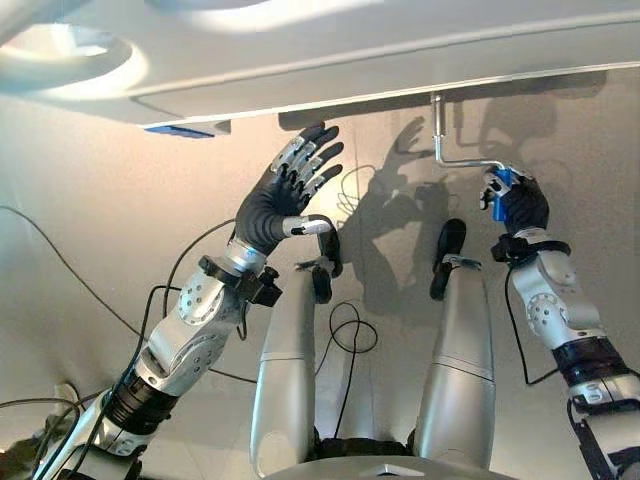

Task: Raise the hospital bed

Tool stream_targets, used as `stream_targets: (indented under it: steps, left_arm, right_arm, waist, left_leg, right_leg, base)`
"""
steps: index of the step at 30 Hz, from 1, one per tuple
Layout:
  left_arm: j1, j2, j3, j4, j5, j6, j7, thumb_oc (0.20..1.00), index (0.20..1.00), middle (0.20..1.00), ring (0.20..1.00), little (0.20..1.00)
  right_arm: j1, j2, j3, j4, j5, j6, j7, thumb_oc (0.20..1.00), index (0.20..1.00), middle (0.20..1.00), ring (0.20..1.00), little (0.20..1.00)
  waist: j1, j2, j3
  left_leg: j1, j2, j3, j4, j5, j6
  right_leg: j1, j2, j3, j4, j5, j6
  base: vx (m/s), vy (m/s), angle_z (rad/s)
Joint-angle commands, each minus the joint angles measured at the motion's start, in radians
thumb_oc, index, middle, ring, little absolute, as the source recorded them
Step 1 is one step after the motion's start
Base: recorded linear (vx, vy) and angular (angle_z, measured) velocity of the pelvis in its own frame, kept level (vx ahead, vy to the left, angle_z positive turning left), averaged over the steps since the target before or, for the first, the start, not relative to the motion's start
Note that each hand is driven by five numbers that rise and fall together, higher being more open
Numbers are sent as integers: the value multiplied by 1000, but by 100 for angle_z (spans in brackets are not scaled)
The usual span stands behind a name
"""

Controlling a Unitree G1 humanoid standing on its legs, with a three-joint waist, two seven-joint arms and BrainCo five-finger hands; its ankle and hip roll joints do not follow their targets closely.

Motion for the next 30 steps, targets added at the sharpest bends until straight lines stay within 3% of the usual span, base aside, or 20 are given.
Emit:
stream_targets:
  steps: [1,8,14,24,30]
  left_arm:
    - [26,24,81,-68,35,-37,6,1000,1000,1000,1000,1000]
    - [32,63,94,-83,44,-37,5,1000,1000,1000,1000,1000]
    - [-2,97,39,-75,92,-37,19,1000,1000,1000,1000,1000]
    - [-44,86,-5,-57,96,-46,48,1000,1000,1000,1000,1000]
    - [-31,65,-9,-54,107,-47,65,1000,1000,1000,1000,1000]
  right_arm:
    - [47,-32,-74,-163,70,-120,39,200,200,200,200,200]
    - [39,-81,-1,-332,106,-99,88,200,200,200,200,200]
    - [-62,-138,171,-480,156,-66,136,200,200,200,200,200]
    - [-245,-49,421,-405,144,-1,128,200,200,200,200,200]
    - [-289,7,476,-359,125,12,122,200,200,200,200,200]
  waist:
    - [-46,-55,-23]
    - [-43,-76,-23]
    - [-26,-81,-23]
    - [6,-66,-23]
    - [25,-55,-23]
  left_leg:
    - [82,20,-13,-201,147,-41]
    - [112,22,-23,-218,148,-40]
    - [122,20,-36,-207,141,-37]
    - [120,11,-48,-199,141,-31]
    - [112,6,-53,-191,142,-28]
  right_leg:
    - [68,21,-52,-99,92,-12]
    - [112,27,-70,-136,101,-13]
    - [136,24,-80,-141,102,-13]
    - [153,12,-88,-142,104,-12]
    - [150,8,-90,-135,103,-14]
  base:
    - [-48,0,-5]
    - [-28,-1,-2]
    - [-3,3,1]
    - [1,2,0]
    - [1,13,2]
